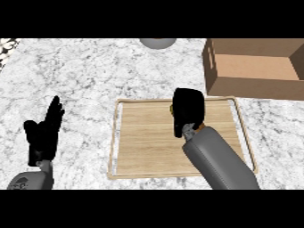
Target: Pick the pear from the tray and place it in the cardboard box
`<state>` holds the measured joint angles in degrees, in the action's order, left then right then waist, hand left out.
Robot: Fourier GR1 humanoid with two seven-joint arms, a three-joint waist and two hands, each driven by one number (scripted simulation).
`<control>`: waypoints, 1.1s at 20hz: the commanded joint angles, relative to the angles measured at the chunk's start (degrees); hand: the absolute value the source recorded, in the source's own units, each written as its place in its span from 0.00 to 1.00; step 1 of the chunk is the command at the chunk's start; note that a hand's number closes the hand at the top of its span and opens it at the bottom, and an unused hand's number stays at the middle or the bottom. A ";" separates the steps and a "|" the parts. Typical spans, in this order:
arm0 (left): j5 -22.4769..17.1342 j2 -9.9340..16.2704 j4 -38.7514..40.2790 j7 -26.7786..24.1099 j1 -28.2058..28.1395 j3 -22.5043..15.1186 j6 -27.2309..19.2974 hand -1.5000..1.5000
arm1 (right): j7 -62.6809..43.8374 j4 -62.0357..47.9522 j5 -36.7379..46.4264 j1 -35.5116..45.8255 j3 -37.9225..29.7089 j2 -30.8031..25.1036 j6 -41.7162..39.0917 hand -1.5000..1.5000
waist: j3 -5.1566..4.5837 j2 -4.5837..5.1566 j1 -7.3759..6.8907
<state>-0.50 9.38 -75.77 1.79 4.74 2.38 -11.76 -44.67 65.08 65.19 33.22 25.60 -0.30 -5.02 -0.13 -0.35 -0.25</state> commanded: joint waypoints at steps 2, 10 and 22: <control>0.32 0.28 1.61 -0.57 1.70 1.53 -0.26 0.50 | 5.87 4.76 -0.09 -4.02 2.10 -2.24 -1.84 1.00 | 0.12 0.30 0.41; -0.77 0.57 -0.42 -0.52 -1.62 1.88 0.18 0.50 | 37.59 26.72 -13.26 -24.22 8.93 -24.52 -6.45 1.00 | 0.18 -0.36 2.99; 0.24 0.14 -2.43 4.07 0.89 1.17 -1.16 0.50 | 39.82 66.32 -34.66 -37.45 -16.85 -41.01 -12.80 1.00 | 0.12 -0.07 2.24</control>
<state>-0.72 9.48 -76.99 2.46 3.65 3.87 -12.04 -4.35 122.40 39.07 -2.55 17.59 -38.99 -15.02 -0.02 -0.50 2.06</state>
